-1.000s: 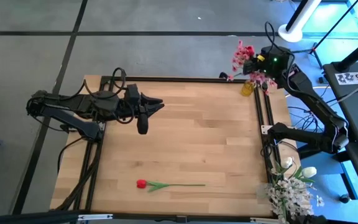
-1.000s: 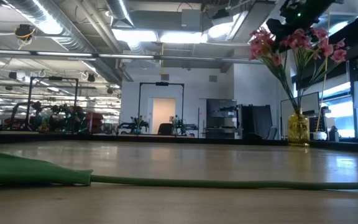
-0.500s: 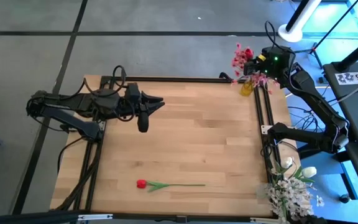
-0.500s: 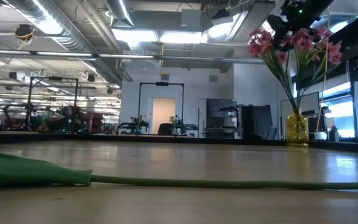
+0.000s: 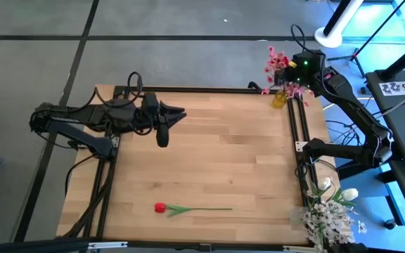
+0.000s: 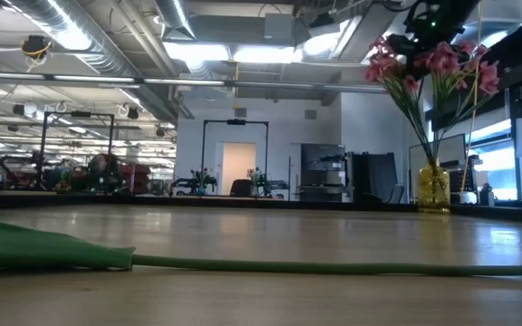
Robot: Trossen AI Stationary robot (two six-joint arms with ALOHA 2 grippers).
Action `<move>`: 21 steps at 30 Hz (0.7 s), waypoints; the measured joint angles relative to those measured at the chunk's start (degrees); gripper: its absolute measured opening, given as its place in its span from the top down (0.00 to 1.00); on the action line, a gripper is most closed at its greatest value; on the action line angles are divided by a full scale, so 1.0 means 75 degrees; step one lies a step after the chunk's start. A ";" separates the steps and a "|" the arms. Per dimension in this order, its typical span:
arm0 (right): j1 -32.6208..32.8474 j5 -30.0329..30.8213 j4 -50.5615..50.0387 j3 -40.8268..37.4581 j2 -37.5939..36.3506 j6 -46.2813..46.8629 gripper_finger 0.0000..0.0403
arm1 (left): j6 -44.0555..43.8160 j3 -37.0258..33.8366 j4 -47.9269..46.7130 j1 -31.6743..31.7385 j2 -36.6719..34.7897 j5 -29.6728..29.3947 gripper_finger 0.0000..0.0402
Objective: Sort flowers into vase by color
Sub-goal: Put the top red flower into the yellow vase
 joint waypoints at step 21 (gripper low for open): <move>0.0000 0.0072 -0.0373 0.1179 0.0448 -0.1024 0.89 | 0.0009 0.0003 0.0068 0.0325 0.0000 0.0286 0.79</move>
